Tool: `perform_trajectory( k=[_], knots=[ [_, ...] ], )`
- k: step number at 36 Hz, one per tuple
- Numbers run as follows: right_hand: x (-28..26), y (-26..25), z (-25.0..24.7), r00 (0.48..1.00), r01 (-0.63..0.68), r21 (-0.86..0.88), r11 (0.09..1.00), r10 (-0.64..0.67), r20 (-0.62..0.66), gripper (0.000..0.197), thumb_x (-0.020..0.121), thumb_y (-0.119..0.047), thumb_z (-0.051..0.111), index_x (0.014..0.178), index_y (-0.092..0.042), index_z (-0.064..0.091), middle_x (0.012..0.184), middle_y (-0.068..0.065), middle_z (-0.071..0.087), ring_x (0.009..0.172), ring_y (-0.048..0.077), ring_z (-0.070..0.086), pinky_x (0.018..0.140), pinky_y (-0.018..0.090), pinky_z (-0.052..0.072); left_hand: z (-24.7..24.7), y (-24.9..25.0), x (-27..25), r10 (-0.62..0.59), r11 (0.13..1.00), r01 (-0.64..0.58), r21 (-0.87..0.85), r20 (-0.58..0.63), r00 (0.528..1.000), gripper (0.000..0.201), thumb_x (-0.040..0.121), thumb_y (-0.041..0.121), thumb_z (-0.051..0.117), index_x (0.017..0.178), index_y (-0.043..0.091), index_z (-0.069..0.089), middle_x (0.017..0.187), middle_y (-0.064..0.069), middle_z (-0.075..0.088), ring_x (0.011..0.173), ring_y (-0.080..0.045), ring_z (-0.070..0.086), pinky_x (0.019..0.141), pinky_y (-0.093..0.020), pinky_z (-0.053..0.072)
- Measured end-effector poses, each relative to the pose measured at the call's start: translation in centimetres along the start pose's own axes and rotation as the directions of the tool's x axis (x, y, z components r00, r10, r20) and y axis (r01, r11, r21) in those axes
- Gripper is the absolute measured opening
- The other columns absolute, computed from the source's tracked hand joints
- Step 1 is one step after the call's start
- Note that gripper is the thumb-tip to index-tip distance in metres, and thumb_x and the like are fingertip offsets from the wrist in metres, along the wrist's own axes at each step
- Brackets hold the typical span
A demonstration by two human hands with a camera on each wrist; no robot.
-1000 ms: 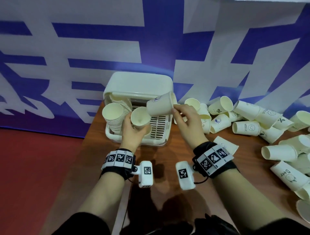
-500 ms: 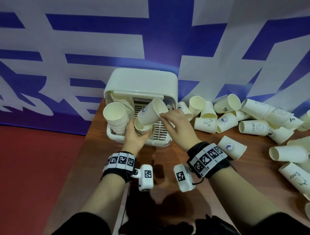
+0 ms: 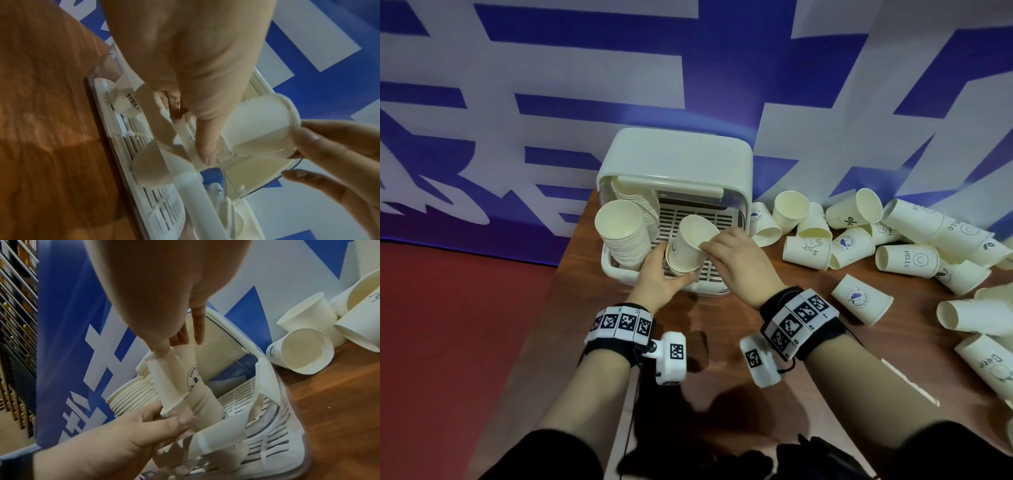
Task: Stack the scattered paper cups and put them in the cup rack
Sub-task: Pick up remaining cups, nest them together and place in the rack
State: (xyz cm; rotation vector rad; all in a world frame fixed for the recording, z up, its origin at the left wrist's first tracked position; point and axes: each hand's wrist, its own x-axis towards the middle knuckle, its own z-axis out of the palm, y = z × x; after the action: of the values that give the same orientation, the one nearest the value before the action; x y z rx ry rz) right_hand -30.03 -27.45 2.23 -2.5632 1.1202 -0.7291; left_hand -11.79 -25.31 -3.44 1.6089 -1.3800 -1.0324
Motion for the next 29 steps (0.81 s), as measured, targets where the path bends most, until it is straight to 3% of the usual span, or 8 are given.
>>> perform_trajectory(
  k=[4,8,10,13,18,21,26,29],
  knots=[
    [0.3,0.1,0.4,0.999,0.005,-0.069,0.998,-0.002,0.051,0.025,0.081,-0.009,0.061,0.106,-0.008,0.068,0.089,0.008,0.065,0.088,0.034,0.057,0.072,0.046,0.051,-0.2,0.3,-0.1,-0.025,0.999,0.025,0.047,0.006,1.0,0.074,0.07,0.022,0.084,0.132,0.012,0.044,0.122,0.003,0.05,0.115,-0.012,0.046,0.096,-0.025,0.034],
    [0.4,0.1,0.9,0.999,0.038,-0.15,0.988,-0.032,0.041,0.025,0.075,-0.006,0.068,0.1,-0.012,0.07,0.083,0.004,0.063,0.083,0.031,0.056,0.07,0.037,0.044,-0.4,-0.1,-0.2,-0.068,0.997,0.067,0.028,0.026,0.997,0.087,0.066,0.02,0.085,0.138,0.011,0.038,0.134,-0.003,0.047,0.124,-0.015,0.044,0.106,-0.031,0.035],
    [0.3,0.2,1.3,0.999,0.038,-0.185,0.982,-0.033,0.031,0.025,0.073,-0.006,0.072,0.096,-0.015,0.071,0.082,0.002,0.062,0.083,0.029,0.055,0.068,0.034,0.04,-0.6,0.0,-0.4,-0.096,0.994,0.098,-0.057,0.026,0.995,0.081,0.07,0.007,0.074,0.141,0.011,0.035,0.137,-0.005,0.046,0.124,-0.014,0.044,0.106,-0.028,0.035],
    [0.2,0.1,1.8,0.999,0.028,-0.192,0.981,-0.02,0.042,0.025,0.069,-0.005,0.077,0.091,-0.016,0.073,0.088,0.005,0.064,0.086,0.033,0.059,0.069,0.038,0.045,-0.7,0.8,-0.9,-0.117,0.982,0.11,-0.154,-0.036,0.993,0.056,0.087,-0.014,0.048,0.136,0.013,0.039,0.128,0.001,0.048,0.119,-0.011,0.045,0.097,-0.018,0.035],
    [0.0,-0.3,2.1,0.984,-0.103,-0.076,0.992,0.113,0.14,0.015,0.084,-0.016,0.068,0.098,-0.013,0.073,0.122,0.019,0.059,0.114,0.041,0.053,0.086,0.05,0.047,-0.9,1.1,-1.0,-0.08,0.978,0.057,-0.202,-0.11,0.991,0.026,0.1,0.008,0.041,0.122,0.016,0.053,0.12,-0.002,0.058,0.115,-0.015,0.053,0.094,-0.02,0.041],
    [-0.1,-0.4,2.4,0.967,-0.168,-0.033,0.985,0.172,0.186,0.02,0.091,-0.022,0.061,0.105,-0.012,0.071,0.137,0.022,0.048,0.125,0.04,0.045,0.098,0.052,0.042,-0.8,1.2,-0.9,-0.061,0.987,0.043,-0.153,-0.121,0.991,0.028,0.102,0.018,0.042,0.127,0.014,0.053,0.122,0.0,0.056,0.115,-0.013,0.05,0.093,-0.02,0.037],
    [-0.2,-0.3,2.6,0.938,-0.248,-0.039,0.968,0.251,0.239,0.029,0.097,-0.03,0.05,0.118,-0.018,0.066,0.149,0.012,0.036,0.136,0.03,0.034,0.107,0.043,0.029,-0.3,0.6,-0.8,-0.049,0.994,0.037,-0.098,-0.123,0.991,0.031,0.101,0.015,0.043,0.132,0.012,0.05,0.117,0.002,0.056,0.098,-0.003,0.053,0.074,0.001,0.038],
    [-0.3,-0.1,2.6,0.931,-0.264,-0.073,0.962,0.274,0.241,0.03,0.097,-0.034,0.048,0.121,-0.021,0.063,0.15,0.005,0.037,0.136,0.025,0.035,0.106,0.04,0.025,-0.3,0.5,-0.7,-0.057,0.994,0.046,-0.097,-0.115,0.992,0.033,0.101,0.013,0.044,0.133,0.011,0.049,0.119,0.002,0.056,0.103,-0.006,0.053,0.077,-0.004,0.04]
  ],
)
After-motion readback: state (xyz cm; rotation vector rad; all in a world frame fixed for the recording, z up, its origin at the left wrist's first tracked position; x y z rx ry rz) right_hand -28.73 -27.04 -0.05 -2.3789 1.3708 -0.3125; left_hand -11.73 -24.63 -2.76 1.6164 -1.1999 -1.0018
